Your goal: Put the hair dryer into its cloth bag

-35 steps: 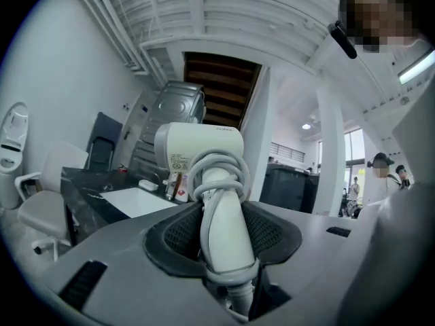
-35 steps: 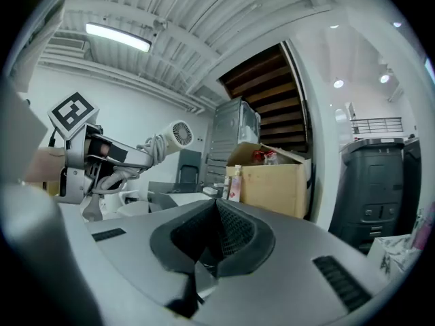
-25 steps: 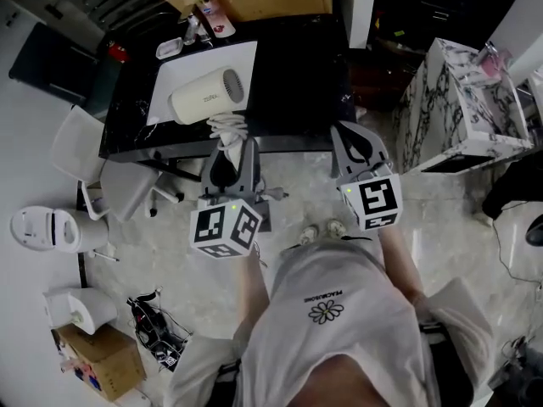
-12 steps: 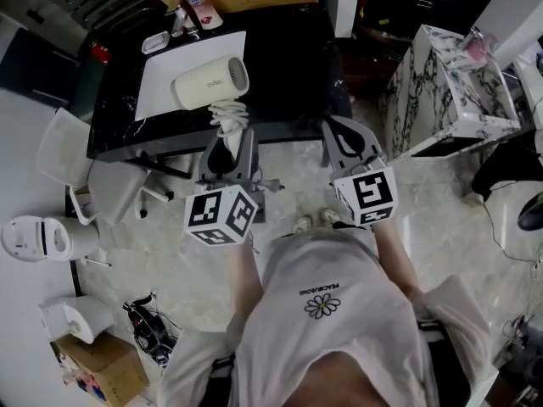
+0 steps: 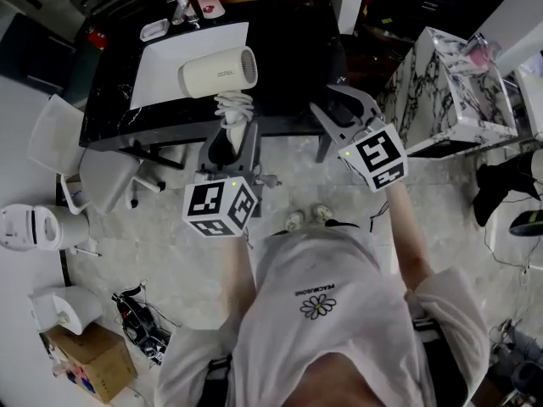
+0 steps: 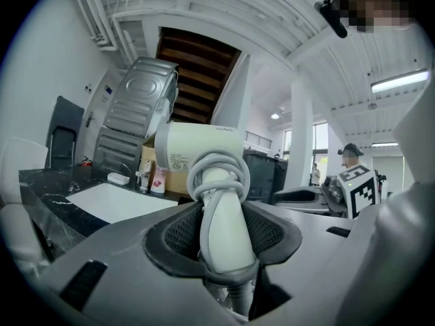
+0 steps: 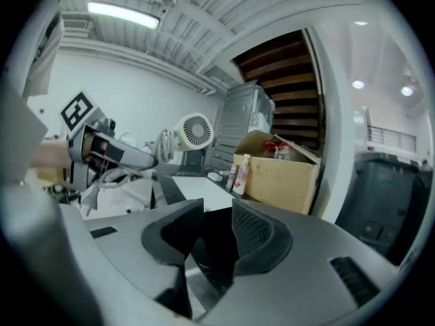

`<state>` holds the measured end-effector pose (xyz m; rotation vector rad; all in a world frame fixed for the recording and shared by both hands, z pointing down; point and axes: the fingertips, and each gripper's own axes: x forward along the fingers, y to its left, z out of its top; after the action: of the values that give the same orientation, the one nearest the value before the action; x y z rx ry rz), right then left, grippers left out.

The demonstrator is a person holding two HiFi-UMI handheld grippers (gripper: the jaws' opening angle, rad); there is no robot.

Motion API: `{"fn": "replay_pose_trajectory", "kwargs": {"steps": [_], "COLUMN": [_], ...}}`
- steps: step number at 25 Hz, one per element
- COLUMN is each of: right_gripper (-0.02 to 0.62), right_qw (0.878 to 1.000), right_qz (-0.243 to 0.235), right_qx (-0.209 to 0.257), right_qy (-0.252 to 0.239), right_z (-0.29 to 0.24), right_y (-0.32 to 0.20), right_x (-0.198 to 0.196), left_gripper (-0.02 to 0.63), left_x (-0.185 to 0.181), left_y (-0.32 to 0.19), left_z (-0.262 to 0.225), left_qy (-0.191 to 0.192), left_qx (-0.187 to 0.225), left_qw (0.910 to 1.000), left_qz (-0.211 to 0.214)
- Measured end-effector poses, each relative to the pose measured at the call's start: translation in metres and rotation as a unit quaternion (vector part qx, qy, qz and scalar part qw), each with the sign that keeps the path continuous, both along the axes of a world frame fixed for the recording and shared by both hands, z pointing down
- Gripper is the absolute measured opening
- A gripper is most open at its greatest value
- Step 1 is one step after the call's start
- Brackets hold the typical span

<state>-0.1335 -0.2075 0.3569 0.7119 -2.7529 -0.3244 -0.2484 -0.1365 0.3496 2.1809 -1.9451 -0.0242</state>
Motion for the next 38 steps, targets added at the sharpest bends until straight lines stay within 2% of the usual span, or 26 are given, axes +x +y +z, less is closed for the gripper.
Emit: {"fn": "replay_pose_trajectory", "kwargs": {"steps": [2,4,9,14,18,21,27,30,35,38], "right_gripper": [0.097,0.097,0.100,0.100,0.100,0.100,0.092,0.042,0.027,0.026], "right_qw": [0.996,0.984,0.931,0.883,0.863,0.857,0.858,0.856,0.866,0.880], "right_qz": [-0.038,-0.073,-0.147,-0.181,-0.192,-0.188,-0.184,-0.182,-0.166,-0.157], "right_qx": [0.032,0.060,0.085,0.084,0.078,0.065,0.048,0.062,0.077,0.078], "right_qy": [0.073,0.152,0.325,0.425,0.461,0.475,0.477,0.480,0.465,0.442], "right_z": [0.011,0.029,0.091,0.138,0.157,0.166,0.178,0.180,0.169,0.156], "right_y": [-0.012,-0.024,-0.050,-0.067,-0.073,-0.076,-0.078,-0.079,-0.084,-0.088], "right_x": [-0.012,-0.023,-0.040,-0.046,-0.047,-0.047,-0.055,-0.056,-0.057,-0.062], "left_gripper": [0.179,0.179,0.179,0.179,0.179,0.179,0.179,0.179,0.179,0.179], "left_x": [-0.001,-0.003,-0.004,0.001,0.002,-0.001,-0.006,-0.005,-0.002,0.001], "left_y": [-0.007,-0.013,-0.023,-0.024,-0.024,-0.024,-0.026,-0.027,-0.026,-0.026], "left_z": [0.005,0.009,0.023,0.036,0.042,0.044,0.048,0.048,0.056,0.063], "left_qy": [-0.009,-0.010,-0.008,-0.007,-0.003,0.002,0.006,0.004,0.000,0.002], "left_qx": [-0.010,-0.017,-0.036,-0.052,-0.057,-0.060,-0.066,-0.068,-0.080,-0.094], "left_qw": [0.9999,0.9998,0.9990,0.9983,0.9981,0.9979,0.9976,0.9975,0.9964,0.9949], "left_qz": [0.003,0.008,0.023,0.026,0.023,0.023,0.020,0.021,0.029,0.034]}}
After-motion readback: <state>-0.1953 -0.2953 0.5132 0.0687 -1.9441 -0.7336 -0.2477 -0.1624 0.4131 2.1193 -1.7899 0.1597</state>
